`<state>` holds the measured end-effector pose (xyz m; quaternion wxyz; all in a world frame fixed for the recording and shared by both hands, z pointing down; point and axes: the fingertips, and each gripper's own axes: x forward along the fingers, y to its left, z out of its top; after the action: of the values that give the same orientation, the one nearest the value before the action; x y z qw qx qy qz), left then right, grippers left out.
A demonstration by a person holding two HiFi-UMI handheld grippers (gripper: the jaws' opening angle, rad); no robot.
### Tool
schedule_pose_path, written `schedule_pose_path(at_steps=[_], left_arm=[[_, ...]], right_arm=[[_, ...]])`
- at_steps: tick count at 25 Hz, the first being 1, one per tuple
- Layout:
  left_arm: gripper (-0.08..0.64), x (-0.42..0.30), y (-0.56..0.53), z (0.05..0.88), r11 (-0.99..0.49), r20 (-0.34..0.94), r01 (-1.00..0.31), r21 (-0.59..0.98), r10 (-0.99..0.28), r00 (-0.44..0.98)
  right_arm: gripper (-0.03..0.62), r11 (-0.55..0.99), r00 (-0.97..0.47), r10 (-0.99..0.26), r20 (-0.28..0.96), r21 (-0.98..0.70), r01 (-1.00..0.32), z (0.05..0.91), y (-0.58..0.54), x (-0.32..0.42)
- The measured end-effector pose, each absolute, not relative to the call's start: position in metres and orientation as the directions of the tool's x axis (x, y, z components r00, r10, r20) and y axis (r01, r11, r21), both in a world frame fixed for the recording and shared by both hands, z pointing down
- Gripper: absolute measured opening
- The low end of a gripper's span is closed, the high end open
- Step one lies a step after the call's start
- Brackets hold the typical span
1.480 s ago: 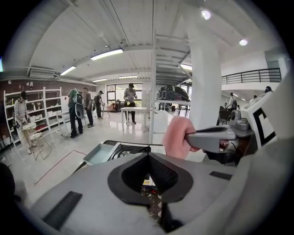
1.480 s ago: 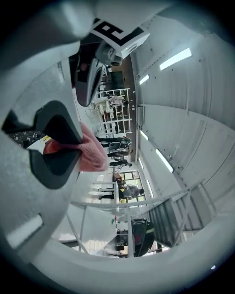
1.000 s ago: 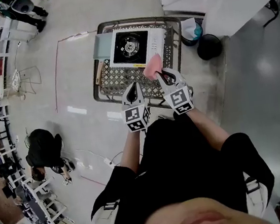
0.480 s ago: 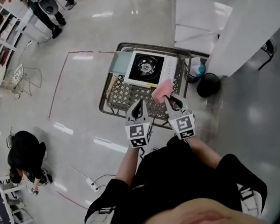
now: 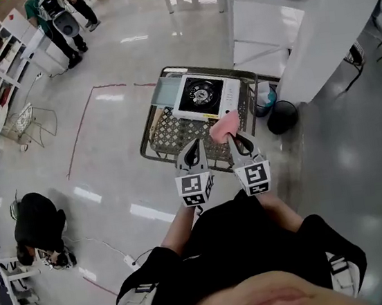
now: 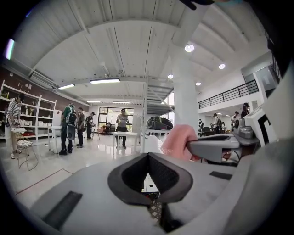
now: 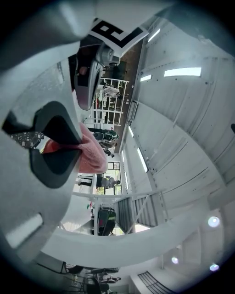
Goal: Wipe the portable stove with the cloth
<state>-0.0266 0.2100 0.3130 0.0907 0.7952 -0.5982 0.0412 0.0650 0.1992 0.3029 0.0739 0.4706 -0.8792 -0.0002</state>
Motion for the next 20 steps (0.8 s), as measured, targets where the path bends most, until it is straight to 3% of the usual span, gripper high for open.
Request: schedule_pose_path(at_steps=[20], left_arm=[[0.0,-0.023,0.247,0.312,-0.29,0.142,-0.946,0.144,-0.94,0.31]], right_arm=[[0.021,0.541,-0.521,-0.837,0.167,0.12,-0.832,0.309,0.24,0.063]])
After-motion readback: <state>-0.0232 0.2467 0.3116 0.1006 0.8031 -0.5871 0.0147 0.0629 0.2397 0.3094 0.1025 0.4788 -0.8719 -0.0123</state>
